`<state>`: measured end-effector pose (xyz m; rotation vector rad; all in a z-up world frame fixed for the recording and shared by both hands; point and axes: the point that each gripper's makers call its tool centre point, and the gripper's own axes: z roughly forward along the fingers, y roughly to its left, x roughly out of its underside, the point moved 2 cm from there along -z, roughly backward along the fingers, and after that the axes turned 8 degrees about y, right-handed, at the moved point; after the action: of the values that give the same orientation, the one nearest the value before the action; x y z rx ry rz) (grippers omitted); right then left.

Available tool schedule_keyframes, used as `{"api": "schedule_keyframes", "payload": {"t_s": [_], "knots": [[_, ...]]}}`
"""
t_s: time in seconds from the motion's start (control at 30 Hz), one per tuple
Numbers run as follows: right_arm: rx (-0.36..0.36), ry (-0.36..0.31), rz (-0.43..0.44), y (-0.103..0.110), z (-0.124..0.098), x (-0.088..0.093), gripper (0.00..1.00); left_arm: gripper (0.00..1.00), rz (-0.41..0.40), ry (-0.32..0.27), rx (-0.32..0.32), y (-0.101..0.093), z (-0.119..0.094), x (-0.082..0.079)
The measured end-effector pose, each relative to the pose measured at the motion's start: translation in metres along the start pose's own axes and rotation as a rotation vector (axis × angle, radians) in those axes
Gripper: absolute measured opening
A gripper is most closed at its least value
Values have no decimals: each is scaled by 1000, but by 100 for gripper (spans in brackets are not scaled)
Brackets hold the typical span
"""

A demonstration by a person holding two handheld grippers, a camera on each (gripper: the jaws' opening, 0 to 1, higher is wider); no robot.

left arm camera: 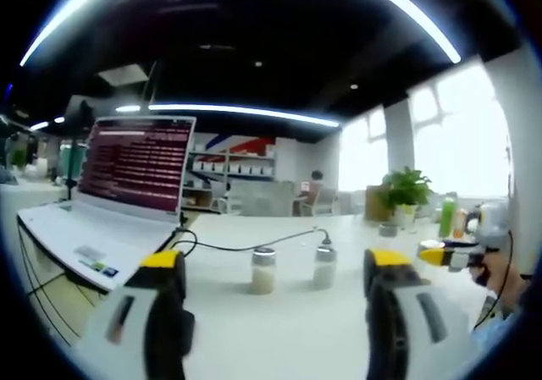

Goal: Rotate the seasoning bottle until the label or dispensing opening points toward the visible target arrow and the bottle remains upright within the marked orientation range

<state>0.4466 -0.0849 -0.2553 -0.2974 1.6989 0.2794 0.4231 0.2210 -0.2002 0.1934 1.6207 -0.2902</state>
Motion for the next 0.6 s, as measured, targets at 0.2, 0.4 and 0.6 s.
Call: {"api": "schedule_keyframes", "payload": {"t_s": [0.2, 0.4, 0.6], "knots": [[11, -29, 11, -6, -3, -5, 63, 92, -1, -3, -4, 1, -1, -1], [-80, -19, -21, -1, -6, -10, 64, 92, -1, 0, -5, 2, 0, -1], [-206, -20, -35, 2, -15, -16, 64, 92, 3, -6, -7, 1, -1, -3]]}}
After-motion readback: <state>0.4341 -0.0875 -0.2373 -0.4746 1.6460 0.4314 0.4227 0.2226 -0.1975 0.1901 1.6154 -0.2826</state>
